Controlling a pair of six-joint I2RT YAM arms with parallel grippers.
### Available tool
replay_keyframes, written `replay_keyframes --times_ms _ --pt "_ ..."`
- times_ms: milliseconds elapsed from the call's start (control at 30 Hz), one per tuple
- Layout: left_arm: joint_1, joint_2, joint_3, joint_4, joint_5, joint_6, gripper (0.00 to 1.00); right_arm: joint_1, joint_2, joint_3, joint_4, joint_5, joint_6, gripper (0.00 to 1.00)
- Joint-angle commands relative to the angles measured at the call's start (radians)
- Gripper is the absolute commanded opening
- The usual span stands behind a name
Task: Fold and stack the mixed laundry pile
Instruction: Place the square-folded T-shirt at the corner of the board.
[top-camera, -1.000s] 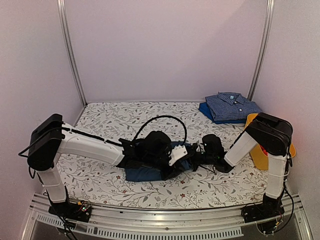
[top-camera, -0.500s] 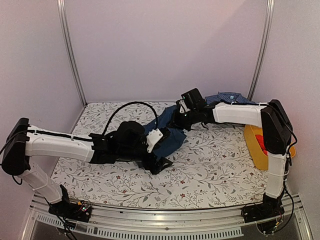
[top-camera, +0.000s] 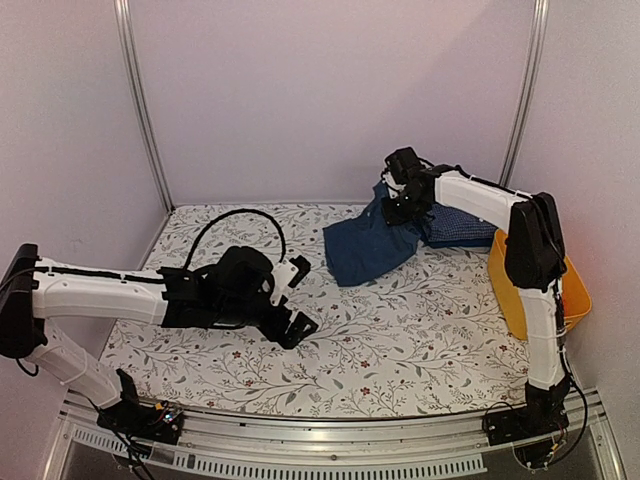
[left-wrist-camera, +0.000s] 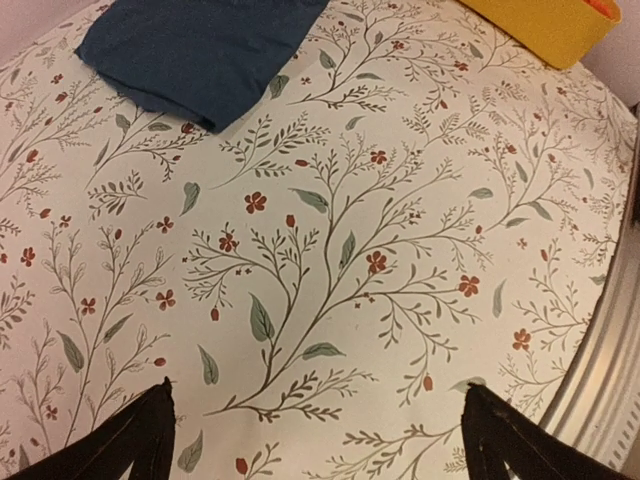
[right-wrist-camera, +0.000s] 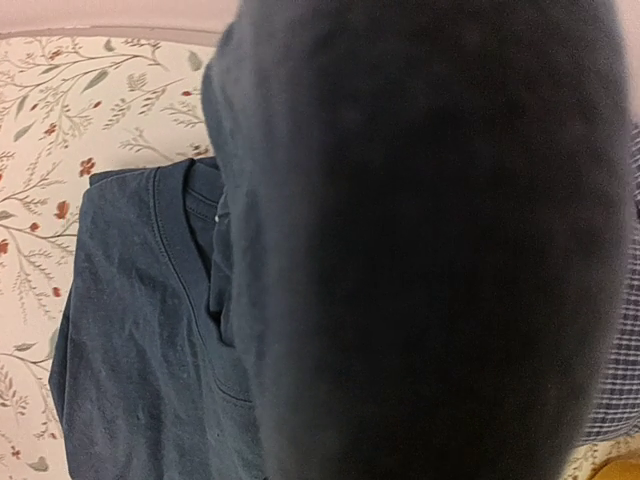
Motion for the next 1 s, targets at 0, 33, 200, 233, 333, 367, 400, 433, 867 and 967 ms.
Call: replay_keyframes --times_ms 0,33,200,233,333,367,400,433,867,967 --pt "0.009 -0.018 -0.004 -0.059 -0.03 -0.037 1.0 -0.075 -0.004 0.084 -0.003 0.147 -0.171 0.0" --pt "0.009 -0.014 -0.002 -0.066 -0.033 -0.041 1.0 -0.087 -0.004 0.093 0.002 0.152 -0.191 0.0" --pt "0.009 0.022 0.025 -0.092 -0.032 -0.037 1.0 -0.125 -0.004 0.15 0.018 0.169 -0.243 0.0" --pt "0.009 0.032 0.033 -0.096 -0.03 -0.033 1.0 -0.131 -0.005 0.162 0.02 0.176 -0.252 0.0" --pt "0.008 0.067 0.06 -0.111 -0.029 -0.018 1.0 -0.144 -0.009 0.182 0.021 0.206 -0.295 0.0" --pt "0.008 0.081 0.07 -0.117 -0.03 -0.014 1.0 -0.149 -0.012 0.185 0.021 0.215 -0.314 0.0" --pt "0.01 0.088 0.077 -0.12 -0.029 -0.01 1.0 -0.153 -0.018 0.188 0.02 0.225 -0.324 0.0" --pt "0.008 0.098 0.084 -0.123 -0.029 -0.008 1.0 -0.156 -0.024 0.19 0.02 0.233 -0.334 0.0" --pt "0.009 0.191 0.148 -0.12 -0.011 -0.004 1.0 -0.185 -0.168 0.208 -0.002 0.149 -0.33 0.0" --pt "0.008 0.197 0.156 -0.122 -0.013 -0.002 1.0 -0.195 -0.178 0.209 0.0 0.159 -0.335 0.0"
